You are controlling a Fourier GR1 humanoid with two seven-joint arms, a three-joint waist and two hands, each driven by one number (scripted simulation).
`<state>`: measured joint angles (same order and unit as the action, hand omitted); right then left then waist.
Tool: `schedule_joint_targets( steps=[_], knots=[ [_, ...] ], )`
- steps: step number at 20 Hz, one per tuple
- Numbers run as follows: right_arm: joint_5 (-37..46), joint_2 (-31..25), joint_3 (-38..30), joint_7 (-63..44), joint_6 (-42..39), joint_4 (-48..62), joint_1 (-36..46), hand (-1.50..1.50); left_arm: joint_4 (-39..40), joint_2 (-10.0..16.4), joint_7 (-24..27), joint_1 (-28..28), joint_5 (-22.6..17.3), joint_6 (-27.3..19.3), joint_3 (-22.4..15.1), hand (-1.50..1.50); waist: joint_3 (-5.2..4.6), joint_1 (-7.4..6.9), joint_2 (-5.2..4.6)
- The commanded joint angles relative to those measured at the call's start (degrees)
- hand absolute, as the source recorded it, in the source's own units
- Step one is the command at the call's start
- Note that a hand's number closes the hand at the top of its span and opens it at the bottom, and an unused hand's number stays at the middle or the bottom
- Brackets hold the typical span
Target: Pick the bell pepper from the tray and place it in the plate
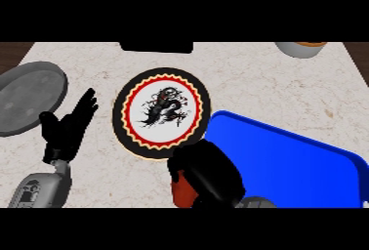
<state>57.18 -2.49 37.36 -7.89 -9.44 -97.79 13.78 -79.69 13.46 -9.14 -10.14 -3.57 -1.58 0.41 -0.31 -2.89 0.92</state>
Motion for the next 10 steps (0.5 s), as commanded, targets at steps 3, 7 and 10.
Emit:
schedule_joint_targets(
  steps=[3, 7, 10],
  knots=[
    [7.65, 2.41, 10.9, -20.45, 15.93, -5.69, 4.97, 1.5, -0.26, 0.04, -0.75, -0.46, -0.4, -0.24, 0.59, 0.0, 0.21, 0.85, 0.19],
    [7.94, 2.46, 14.67, -36.78, 20.84, -4.62, 12.03, 1.5, 0.36, 0.45, -0.06, -0.55, -0.47, 0.44, 0.82, 0.0, 0.15, 0.2, -0.43],
    [4.55, 2.48, 14.84, -44.94, 25.8, 0.33, 18.84, 1.5, 1.22, 0.48, -2.42, -5.52, -0.21, -0.43, 1.3, 0.0, 0.24, 0.85, -0.94]
  ],
)
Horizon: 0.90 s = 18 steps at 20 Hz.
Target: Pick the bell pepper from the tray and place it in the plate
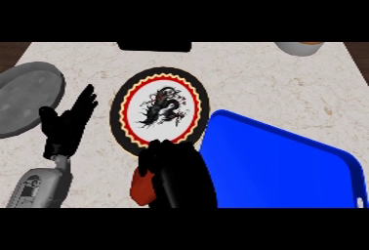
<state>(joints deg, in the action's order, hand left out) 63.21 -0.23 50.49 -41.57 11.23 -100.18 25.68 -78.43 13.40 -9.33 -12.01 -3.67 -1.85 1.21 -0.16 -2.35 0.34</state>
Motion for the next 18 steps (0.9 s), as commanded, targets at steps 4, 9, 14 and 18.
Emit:
schedule_joint_targets(
  steps=[4, 9, 14, 18],
  knots=[
    [-4.51, 0.22, 2.13, -20.51, 11.84, 9.27, 16.29, 1.5, -1.66, -0.63, 0.56, 1.37, 0.38, 0.07, -0.41, 0.0, 0.09, 0.13, -0.32],
    [-9.85, 0.22, -3.42, -15.62, 15.97, 21.23, 21.17, 1.5, -2.31, -2.11, 0.49, 2.77, 1.98, -1.49, -1.21, 0.0, 0.14, 0.9, -0.47],
    [-14.15, 0.22, -8.91, -5.47, 17.59, 31.01, 22.67, 1.5, 0.2, -0.63, 0.85, 0.84, 1.63, 0.07, 0.76, 0.0, 0.15, 1.57, -0.51],
    [-18.18, -0.63, -11.48, 1.52, 11.21, 36.85, 20.6, 1.5, -2.85, 0.65, -1.31, 2.2, -0.53, 1.4, 2.39, 0.0, 0.15, 1.51, -0.55]
  ],
)
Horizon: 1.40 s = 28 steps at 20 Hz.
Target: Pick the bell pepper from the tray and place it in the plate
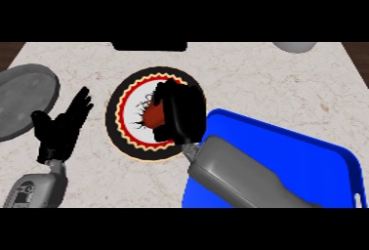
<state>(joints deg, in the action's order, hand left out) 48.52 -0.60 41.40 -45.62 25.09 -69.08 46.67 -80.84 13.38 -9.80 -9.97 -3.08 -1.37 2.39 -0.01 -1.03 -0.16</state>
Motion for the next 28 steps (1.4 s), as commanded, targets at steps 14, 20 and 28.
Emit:
schedule_joint_targets(
  steps=[14, 20, 28],
  knots=[
    [-16.36, 0.58, -11.9, 33.21, 0.92, 10.04, -1.29, -1.5, 2.73, 0.4, 1.72, -1.04, -0.61, 2.25, 2.09, 0.0, 0.03, 0.27, -0.03],
    [-29.22, 0.6, -11.52, 35.08, 0.09, -7.01, -3.81, -1.5, 3.0, 1.01, 0.86, -1.44, -1.23, 2.31, 3.32, 0.0, 0.03, 0.82, 0.26],
    [-46.15, 0.6, -21.05, 30.01, -9.76, -9.95, -5.93, -1.5, 2.13, -0.13, -0.8, -2.65, 0.24, 0.57, 2.54, 0.0, 0.04, 1.02, 0.06]
  ],
)
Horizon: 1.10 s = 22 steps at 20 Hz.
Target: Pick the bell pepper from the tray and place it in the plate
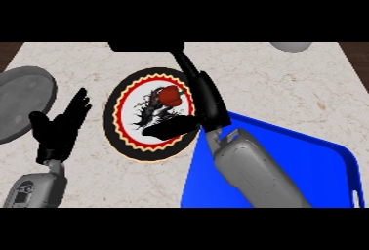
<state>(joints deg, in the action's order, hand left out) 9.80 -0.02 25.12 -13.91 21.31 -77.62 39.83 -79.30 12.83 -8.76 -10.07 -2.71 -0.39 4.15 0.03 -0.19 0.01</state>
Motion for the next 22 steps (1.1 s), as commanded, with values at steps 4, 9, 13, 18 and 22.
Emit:
schedule_joint_targets(
  steps=[4, 9, 13, 18, 22],
  knots=[
    [-8.4, -1.85, -5.51, 4.74, -9.4, -4.78, -8.38, -1.5, -4.13, -1.05, 0.67, 3.7, 1.17, -0.21, -0.9, 0.0, -0.02, 0.07, 0.02],
    [-7.41, -2.82, -9.42, 15.05, -14.04, 2.38, -9.48, -1.5, 1.3, -1.14, -0.48, -1.68, 1.51, -0.15, 0.55, 0.0, -0.03, 0.17, -0.1],
    [-6.16, -2.58, -13.43, 12.91, -16.18, 1.87, -7.71, -1.5, 0.08, -2.12, -0.46, -0.71, 2.38, -0.18, 0.26, 0.0, -0.03, 0.06, -0.03],
    [-7.5, -7.19, -17.66, 12.21, -20.37, -1.34, -9.68, -1.5, -3.55, -1.94, -1.76, 1.4, 1.8, 0.45, 0.81, 0.0, -0.03, 0.12, 0.03],
    [-7.41, -8.74, -20.54, 18.63, -23.38, 4.69, -10.91, -1.5, -3.55, -3.36, -2.25, 1.76, 3.79, -0.72, -0.58, 0.0, -0.02, 0.04, -0.04]
  ],
)
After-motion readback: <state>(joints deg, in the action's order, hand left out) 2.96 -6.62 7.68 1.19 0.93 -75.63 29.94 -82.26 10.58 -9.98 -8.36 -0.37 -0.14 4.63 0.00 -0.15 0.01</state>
